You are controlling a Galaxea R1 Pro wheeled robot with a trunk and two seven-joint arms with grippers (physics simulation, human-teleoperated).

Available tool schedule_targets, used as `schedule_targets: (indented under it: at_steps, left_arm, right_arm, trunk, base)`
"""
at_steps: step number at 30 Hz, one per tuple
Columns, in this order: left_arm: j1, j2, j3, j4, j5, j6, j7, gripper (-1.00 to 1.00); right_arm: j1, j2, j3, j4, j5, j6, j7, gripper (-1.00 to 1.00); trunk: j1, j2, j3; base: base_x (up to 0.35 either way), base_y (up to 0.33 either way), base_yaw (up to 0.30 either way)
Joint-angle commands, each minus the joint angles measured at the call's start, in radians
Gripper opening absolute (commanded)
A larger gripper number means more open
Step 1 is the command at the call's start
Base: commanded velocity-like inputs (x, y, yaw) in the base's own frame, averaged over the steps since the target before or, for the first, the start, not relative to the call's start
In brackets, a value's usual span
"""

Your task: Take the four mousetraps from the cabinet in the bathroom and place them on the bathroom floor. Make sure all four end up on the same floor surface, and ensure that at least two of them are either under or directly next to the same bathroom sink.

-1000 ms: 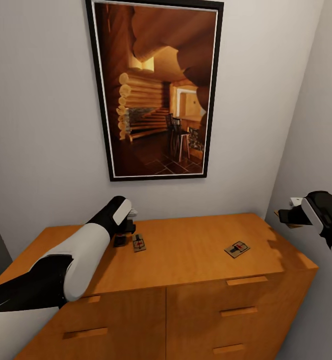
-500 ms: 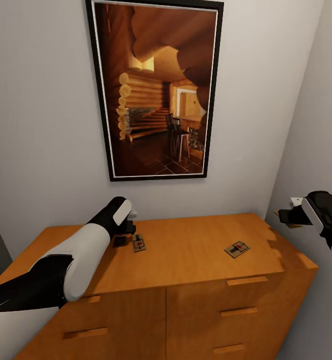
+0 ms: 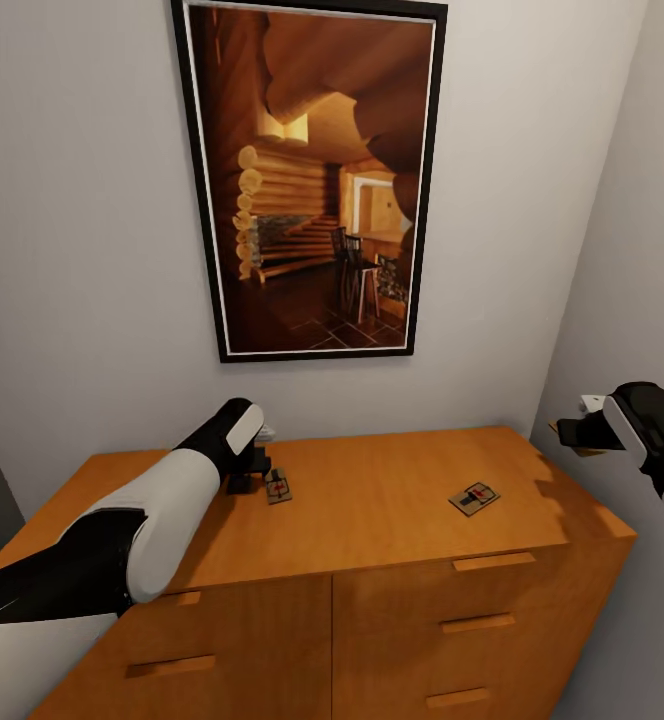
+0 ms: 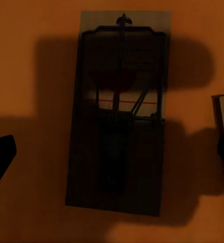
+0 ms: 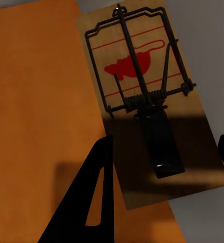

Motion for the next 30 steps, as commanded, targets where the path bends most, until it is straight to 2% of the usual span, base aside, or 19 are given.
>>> schedule_targets:
  at_steps: [1,17,30]
  left_arm:
    - [-0.001,-0.001,0.007,-0.001,0.004,0.002,0.008,1.0]
    - [-0.001,0.002,0.007,0.018,0.004,-0.001,0.008,1.0]
    - [-0.001,0.005,0.006,0.063,0.003,-0.042,0.008,1.0]
  right_arm:
    - [-0.001,-0.001,0.005,-0.001,0.002,0.003,0.005,-1.0]
    - [-0.001,-0.003,0.005,-0.001,0.001,0.003,0.005,-1.0]
    - [-0.001,-0.003,0.005,-0.001,0.001,0.003,0.005,-1.0]
  trunk:
    - [0.0,-0.001,-0.001]
    - [0.0,-0.001,-0.001]
    - [0.0,-0.001,-0.001]
  base:
    - [0.0,0.0,0.0]
    - [0.0,0.0,0.0]
    - [0.0,0.0,0.0]
